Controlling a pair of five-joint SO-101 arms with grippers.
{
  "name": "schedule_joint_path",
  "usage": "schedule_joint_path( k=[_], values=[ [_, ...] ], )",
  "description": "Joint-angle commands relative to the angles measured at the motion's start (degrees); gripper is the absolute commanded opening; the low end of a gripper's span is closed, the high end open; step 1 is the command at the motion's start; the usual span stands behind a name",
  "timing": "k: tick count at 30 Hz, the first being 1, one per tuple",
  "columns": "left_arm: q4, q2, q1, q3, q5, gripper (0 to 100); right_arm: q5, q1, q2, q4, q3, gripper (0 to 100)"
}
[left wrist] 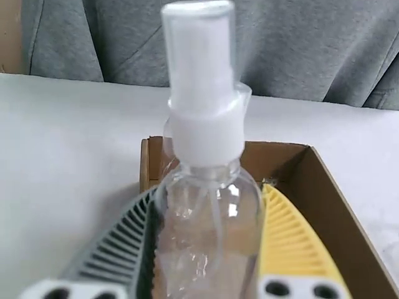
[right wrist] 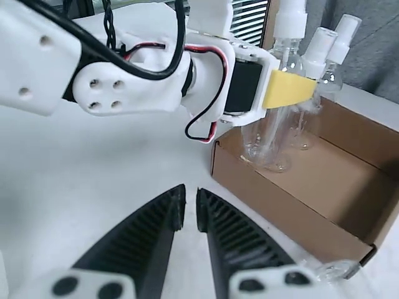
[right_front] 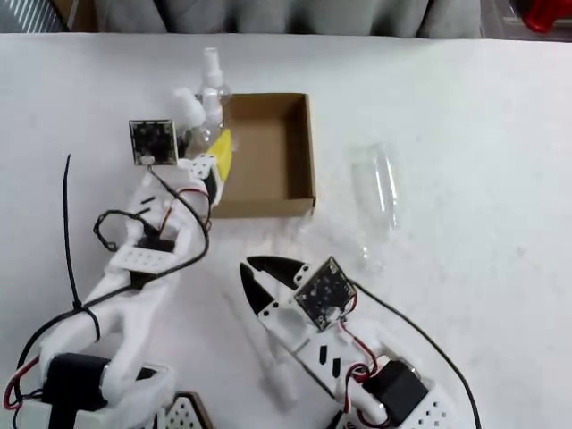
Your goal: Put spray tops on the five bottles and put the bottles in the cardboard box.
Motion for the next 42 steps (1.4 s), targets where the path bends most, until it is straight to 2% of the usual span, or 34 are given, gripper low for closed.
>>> schedule_joint_path(
  k=[1, 3, 13, 18, 24, 42],
  values=[
    [-2.0, 0.7, -0.2, -4.5, -0.8, 2, -0.4, 0.5, -0.6, 0.2, -1.1, 1.5],
    [-2.5, 1.5, -0.1, -4.5, -0.8, 2, -0.4, 0.5, -0.6, 0.2, -1.1, 1.5],
    [-16.0, 11.0, -0.2, -4.0, -0.9, 2, -0.4, 0.5, -0.6, 0.2, -1.1, 1.5],
    [-15.9, 12.0, -0.2, -4.0, -1.0, 2, -0.4, 0.5, -0.6, 0.2, -1.1, 1.5],
    [-15.8, 12.1, 0.0, -2.9, -8.4, 2, -0.4, 0.5, -0.6, 0.2, -1.1, 1.5],
    [-15.8, 12.3, 1.1, -0.8, -9.0, 2, 0.0, 0.6, -0.6, 0.2, -1.2, 1.5]
  ],
)
